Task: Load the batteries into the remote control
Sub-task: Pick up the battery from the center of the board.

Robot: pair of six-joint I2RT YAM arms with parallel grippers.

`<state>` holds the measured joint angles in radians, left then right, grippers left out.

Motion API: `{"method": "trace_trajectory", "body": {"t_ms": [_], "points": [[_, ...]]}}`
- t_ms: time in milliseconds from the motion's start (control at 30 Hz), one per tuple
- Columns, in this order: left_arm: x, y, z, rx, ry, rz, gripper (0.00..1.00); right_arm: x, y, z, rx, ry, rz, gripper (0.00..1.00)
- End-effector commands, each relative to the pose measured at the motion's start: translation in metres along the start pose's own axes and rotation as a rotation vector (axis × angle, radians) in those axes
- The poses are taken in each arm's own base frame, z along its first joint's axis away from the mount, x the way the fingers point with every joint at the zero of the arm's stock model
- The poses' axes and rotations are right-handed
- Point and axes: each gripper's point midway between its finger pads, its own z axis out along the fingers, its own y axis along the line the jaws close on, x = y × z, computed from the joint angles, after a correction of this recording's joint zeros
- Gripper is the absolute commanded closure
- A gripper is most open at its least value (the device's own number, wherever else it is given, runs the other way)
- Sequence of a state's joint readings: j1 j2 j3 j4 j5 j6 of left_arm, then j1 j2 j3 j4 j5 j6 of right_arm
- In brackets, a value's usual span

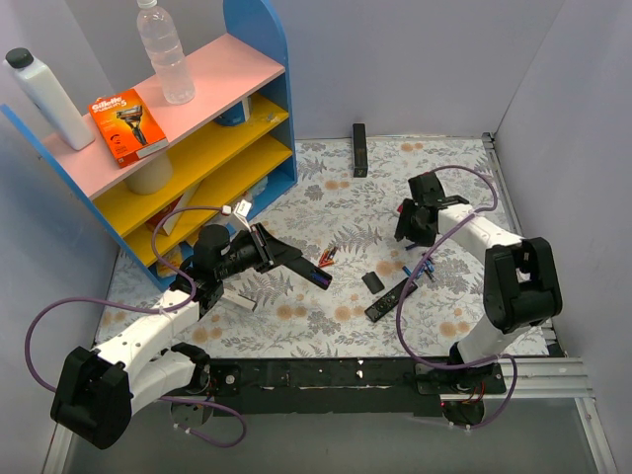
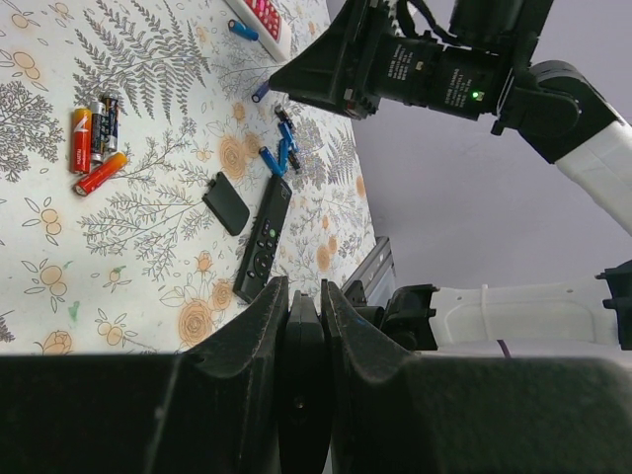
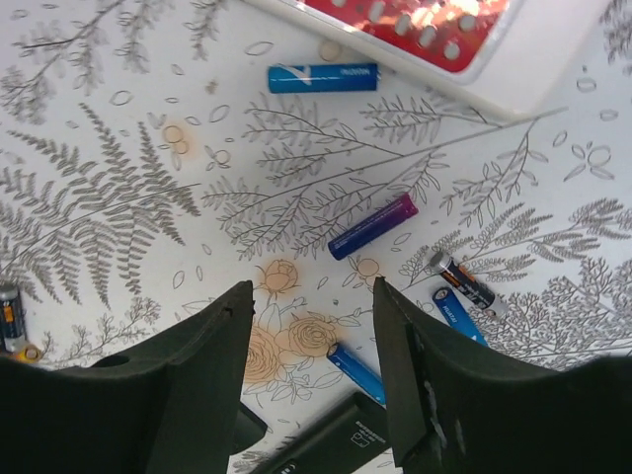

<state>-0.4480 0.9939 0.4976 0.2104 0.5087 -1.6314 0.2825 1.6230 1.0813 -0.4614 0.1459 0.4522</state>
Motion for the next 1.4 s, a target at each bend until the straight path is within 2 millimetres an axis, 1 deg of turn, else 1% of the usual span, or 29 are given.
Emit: {"method": "trace_trajectory", "body": {"t_ms": [0,133,267,367,567,667,833,967,1167,1233,1367], "points": [[-0.004,-0.012,-0.001,0.039,-0.006,0.017,1.0,0.003,-0.013,0.013,0.108,-0.019,0.191,0.42],[-0.003,-0.013,-0.002,0.042,-0.006,0.018,1.0,0.0,-0.015,0.022,0.144,-0.024,0.258,0.45],[-0.002,-0.013,-0.004,0.04,-0.007,0.018,1.0,0.003,-0.019,0.034,0.19,-0.014,0.304,0.48],[-0.003,-0.014,-0.004,0.04,-0.009,0.021,1.0,0.005,-0.024,0.041,0.224,-0.011,0.32,0.51],[-0.003,-0.013,-0.004,0.037,-0.009,0.02,1.0,0.001,-0.022,0.051,0.227,-0.022,0.336,0.53],[-0.003,-0.013,-0.004,0.037,-0.009,0.02,1.0,0.006,-0.028,0.054,0.264,0.0,0.322,0.55],[-0.004,-0.014,-0.003,0.04,-0.015,0.023,1.0,0.012,-0.032,0.049,0.286,0.015,0.282,0.59],[-0.005,-0.015,-0.002,0.044,-0.011,0.023,1.0,0.019,-0.036,0.049,0.307,0.033,0.215,0.61],[-0.005,-0.016,-0.002,0.046,-0.009,0.024,1.0,0.036,-0.034,0.051,0.321,0.078,0.123,0.65],[-0.005,-0.016,-0.002,0.047,-0.009,0.02,1.0,0.039,-0.032,0.051,0.315,0.079,0.105,0.68],[-0.005,-0.018,-0.003,0.052,-0.011,0.023,1.0,0.046,-0.035,0.049,0.312,0.09,0.083,0.69]]}}
